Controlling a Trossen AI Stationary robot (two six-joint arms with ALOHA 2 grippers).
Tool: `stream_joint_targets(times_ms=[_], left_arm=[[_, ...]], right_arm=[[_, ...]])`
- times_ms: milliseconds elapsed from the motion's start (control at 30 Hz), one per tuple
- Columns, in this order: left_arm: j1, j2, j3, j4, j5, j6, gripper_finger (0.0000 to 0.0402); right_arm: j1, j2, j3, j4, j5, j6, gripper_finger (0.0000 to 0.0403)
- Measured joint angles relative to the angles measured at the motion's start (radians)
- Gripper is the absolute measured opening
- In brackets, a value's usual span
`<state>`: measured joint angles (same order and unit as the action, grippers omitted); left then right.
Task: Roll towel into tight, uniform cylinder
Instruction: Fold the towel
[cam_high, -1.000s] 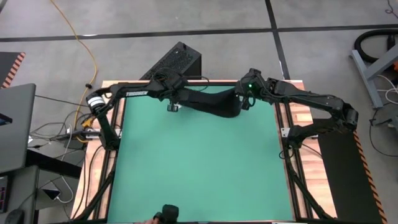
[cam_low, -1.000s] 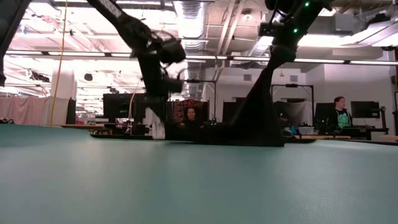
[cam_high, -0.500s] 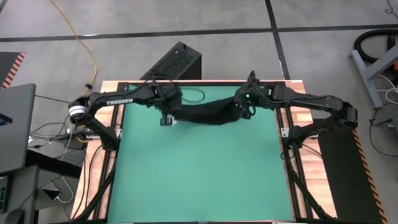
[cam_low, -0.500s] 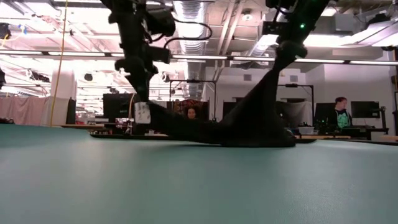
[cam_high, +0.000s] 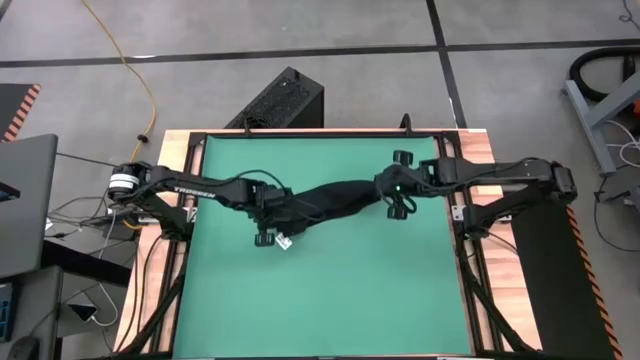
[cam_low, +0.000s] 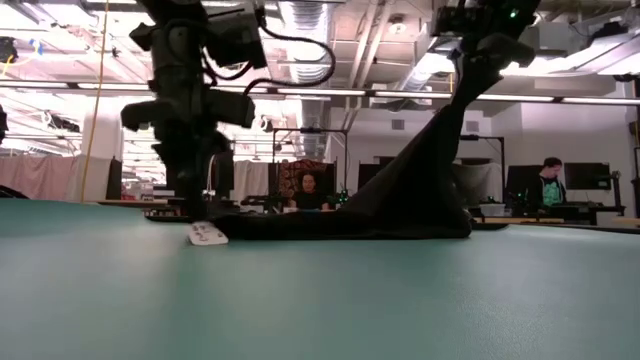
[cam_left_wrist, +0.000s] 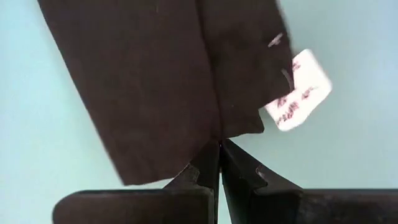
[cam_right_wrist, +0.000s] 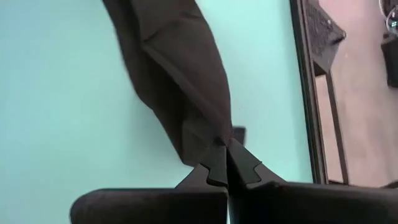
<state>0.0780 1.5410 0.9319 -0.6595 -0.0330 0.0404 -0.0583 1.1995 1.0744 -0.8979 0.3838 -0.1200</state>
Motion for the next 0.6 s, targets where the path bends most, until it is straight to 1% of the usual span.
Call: stream_joint_targets(times_ms=[100, 200, 300, 433, 500, 600], left_arm=[[0.0, 0.0, -0.022, 0.001, -0.03, -0.028, 0.0], [0.001, 0.0, -0.019, -0.015, -0.112, -0.028, 0.0], [0.001, -0.003, 0.011, -0.047, -0.184, -0.026, 0.0], [0.001, -0.003, 0.058, -0.116, -0.25, -0.028, 0.0], [0.001, -0.005, 0.062, -0.123, -0.257, -0.024, 0.0], [0.006, -0.005, 0.055, -0.109, -0.184, -0.015, 0.0]], right_arm=[[0.023, 0.0, 0.0, 0.01, 0.0, 0.008, 0.0004], [0.034, 0.0, 0.0, 0.011, 0.006, 0.009, 0.0004], [0.039, 0.0, 0.0, 0.011, 0.006, 0.019, 0.0004], [0.039, 0.0, 0.0, 0.01, 0.007, 0.026, 0.0004], [0.039, 0.0, 0.0, 0.009, 0.007, 0.026, 0.0004], [0.038, 0.0, 0.0, 0.009, 0.007, 0.026, 0.0004]])
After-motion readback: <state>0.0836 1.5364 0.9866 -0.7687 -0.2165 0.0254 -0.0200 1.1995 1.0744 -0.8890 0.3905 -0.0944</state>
